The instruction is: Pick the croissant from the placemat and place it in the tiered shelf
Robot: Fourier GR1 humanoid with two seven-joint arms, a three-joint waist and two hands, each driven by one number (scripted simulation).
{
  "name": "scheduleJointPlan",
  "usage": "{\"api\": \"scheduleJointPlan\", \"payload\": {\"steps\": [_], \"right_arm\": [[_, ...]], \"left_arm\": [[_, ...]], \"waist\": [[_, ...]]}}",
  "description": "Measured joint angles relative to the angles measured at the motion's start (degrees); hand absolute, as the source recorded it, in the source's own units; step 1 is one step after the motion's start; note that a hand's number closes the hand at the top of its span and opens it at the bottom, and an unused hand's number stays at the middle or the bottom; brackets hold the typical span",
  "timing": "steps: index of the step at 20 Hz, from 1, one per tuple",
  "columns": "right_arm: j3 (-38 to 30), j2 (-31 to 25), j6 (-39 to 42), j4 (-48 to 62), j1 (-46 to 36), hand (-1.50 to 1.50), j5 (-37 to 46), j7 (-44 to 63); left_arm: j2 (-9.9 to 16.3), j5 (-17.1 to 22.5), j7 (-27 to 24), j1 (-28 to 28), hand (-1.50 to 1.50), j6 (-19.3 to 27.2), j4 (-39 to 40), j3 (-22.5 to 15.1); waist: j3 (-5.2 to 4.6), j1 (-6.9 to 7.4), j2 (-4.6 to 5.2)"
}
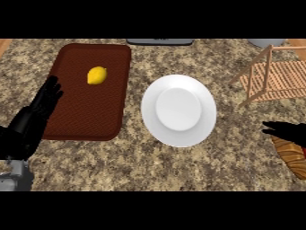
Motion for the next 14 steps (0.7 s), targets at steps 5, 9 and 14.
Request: {"api": "scheduleJointPlan", "payload": {"steps": [5, 9, 14], "right_arm": [[-2.8, 1.2, -6.2, 3.8, -1.5, 1.5, 0.0, -1.9], [-4.7, 2.3, -11.4, 6.4, -3.0, 1.5, 0.0, -4.0], [-7.1, 3.3, -14.8, 8.5, -5.0, 1.5, -0.8, -5.8]], "left_arm": [[-0.3, -0.3, 0.1, 0.9, 0.0, -0.3, -1.0, -0.1], [-0.5, -0.5, -1.1, 1.2, 0.0, -0.7, -0.4, 0.0], [-0.6, -0.6, -0.8, 1.1, 0.0, -0.9, -0.1, 0.4]], "waist": [[-0.26, 0.29, -0.15], [-0.37, 0.47, -0.05], [0.0, 0.36, 0.27]]}}
